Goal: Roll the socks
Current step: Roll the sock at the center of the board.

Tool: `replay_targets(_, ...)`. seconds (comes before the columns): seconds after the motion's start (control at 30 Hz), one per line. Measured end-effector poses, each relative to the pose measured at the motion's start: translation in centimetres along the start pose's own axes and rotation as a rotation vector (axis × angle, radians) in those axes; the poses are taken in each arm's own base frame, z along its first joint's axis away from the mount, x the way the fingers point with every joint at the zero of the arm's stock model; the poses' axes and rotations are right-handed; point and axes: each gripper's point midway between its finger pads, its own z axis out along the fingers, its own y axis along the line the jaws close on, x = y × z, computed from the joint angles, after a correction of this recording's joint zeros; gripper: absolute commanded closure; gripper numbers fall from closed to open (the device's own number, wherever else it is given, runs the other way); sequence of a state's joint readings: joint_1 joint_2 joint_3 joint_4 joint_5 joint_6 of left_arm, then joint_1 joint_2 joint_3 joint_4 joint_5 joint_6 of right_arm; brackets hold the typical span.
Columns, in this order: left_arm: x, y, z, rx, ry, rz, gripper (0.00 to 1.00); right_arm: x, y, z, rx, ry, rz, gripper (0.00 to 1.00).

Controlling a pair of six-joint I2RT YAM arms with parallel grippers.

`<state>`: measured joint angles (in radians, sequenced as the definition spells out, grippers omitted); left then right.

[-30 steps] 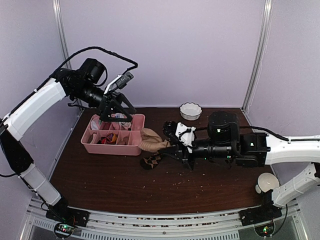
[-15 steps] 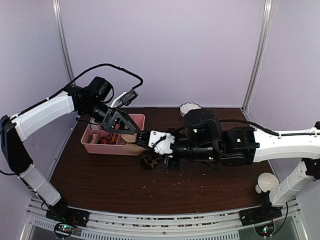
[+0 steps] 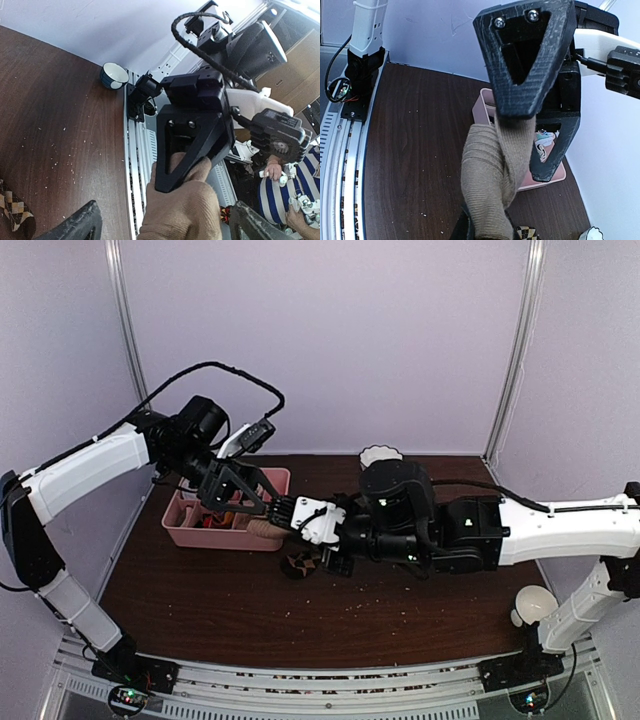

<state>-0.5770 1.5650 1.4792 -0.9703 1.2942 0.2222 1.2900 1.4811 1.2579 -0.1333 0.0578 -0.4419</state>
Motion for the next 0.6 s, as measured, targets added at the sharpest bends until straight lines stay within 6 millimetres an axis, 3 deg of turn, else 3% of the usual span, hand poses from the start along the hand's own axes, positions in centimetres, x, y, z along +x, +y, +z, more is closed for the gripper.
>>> replay_targets(0.2, 0.0, 0.2, 0.2, -0.012, 0.008, -0.014, 0.10, -0.6, -0.7, -0.3, 0.034, -0.022, 0.001, 1.00)
replay_targets(0.27, -0.6, 0.0, 0.1, 0.007, -0.011, -0.036, 0.03, -0.6, -0.8, -0.4, 0.042, -0.022, -0.001, 1.00)
replay_targets(0.47, -3.7, -1.4, -1.0, 0.101, -0.089, -0.052, 0.02, 0.0, -0.8, -0.5, 0.058, 0.011, -0.034, 1.00)
replay_targets(0.6, -3.9, -0.4, -1.5, 0.097, -0.115, -0.075, 0.02, 0.5, -0.1, -0.3, 0.048, 0.039, -0.069, 1.00)
